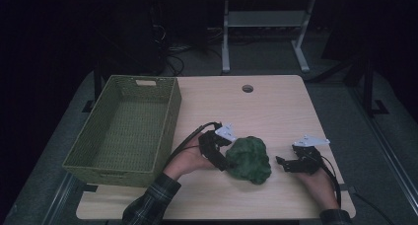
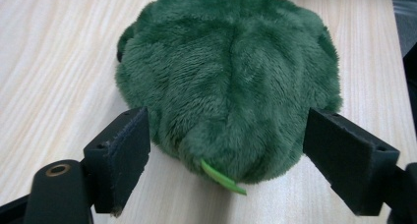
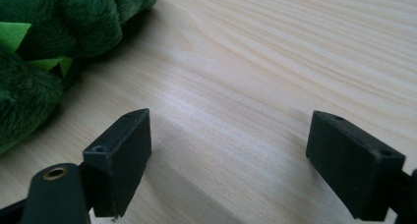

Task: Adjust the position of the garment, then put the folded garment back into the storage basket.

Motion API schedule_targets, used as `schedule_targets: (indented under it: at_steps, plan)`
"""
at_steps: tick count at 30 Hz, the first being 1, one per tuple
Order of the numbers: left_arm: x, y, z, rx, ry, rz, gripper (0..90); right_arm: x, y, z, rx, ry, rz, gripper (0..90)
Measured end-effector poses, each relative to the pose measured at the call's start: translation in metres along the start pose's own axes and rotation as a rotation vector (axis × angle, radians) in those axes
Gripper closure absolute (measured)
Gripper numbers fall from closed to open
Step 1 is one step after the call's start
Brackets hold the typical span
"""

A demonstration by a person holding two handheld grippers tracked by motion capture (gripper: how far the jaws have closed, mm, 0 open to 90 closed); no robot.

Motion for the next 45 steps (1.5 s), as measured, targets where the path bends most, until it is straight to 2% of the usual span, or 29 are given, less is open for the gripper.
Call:
schedule_targets:
  at_steps: [5, 14, 21, 27, 31, 35, 40, 45]
  plan:
    - [-0.012, 0.000, 0.004, -0.026, 0.037, 0.029, 15.4, 0.000, 0.000, 0.000, 0.000, 0.001, 0.002, 16.9]
    - [-0.033, -0.004, 0.015, -0.042, 0.099, 0.069, 15.2, 0.000, 0.000, 0.000, -0.002, 0.001, 0.002, 16.9]
    - [-0.043, -0.004, 0.018, -0.064, 0.126, 0.047, 15.2, 0.000, 0.000, 0.000, -0.002, 0.001, 0.003, 16.9]
    - [-0.052, -0.005, 0.023, -0.102, 0.175, 0.023, 15.5, 0.000, 0.000, 0.000, -0.002, 0.001, 0.003, 17.0]
    - [-0.057, -0.004, 0.025, -0.092, 0.184, 0.014, 17.0, 0.000, 0.000, 0.000, -0.003, 0.000, 0.004, 17.0]
    - [-0.056, -0.001, 0.024, -0.085, 0.181, 0.016, 24.3, -0.001, 0.000, 0.000, -0.003, 0.000, 0.003, 17.1]
    - [-0.053, 0.001, 0.023, -0.074, 0.180, 0.013, 41.6, -0.001, 0.000, 0.000, -0.005, 0.000, 0.006, 17.1]
    - [-0.051, 0.000, 0.022, -0.062, 0.207, 0.019, 58.5, -0.001, 0.000, 0.000, -0.006, 0.000, 0.007, 17.1]
Point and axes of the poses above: each handheld gripper's, and its own axes: x roughly backward along the jaws, z roughly out of its underside, y roughly to its left, the point moved 10 cm from there along -x, roughly forward along the jaws, and after that the axes turned 8 degrees about -y, right-handed, at the moved point
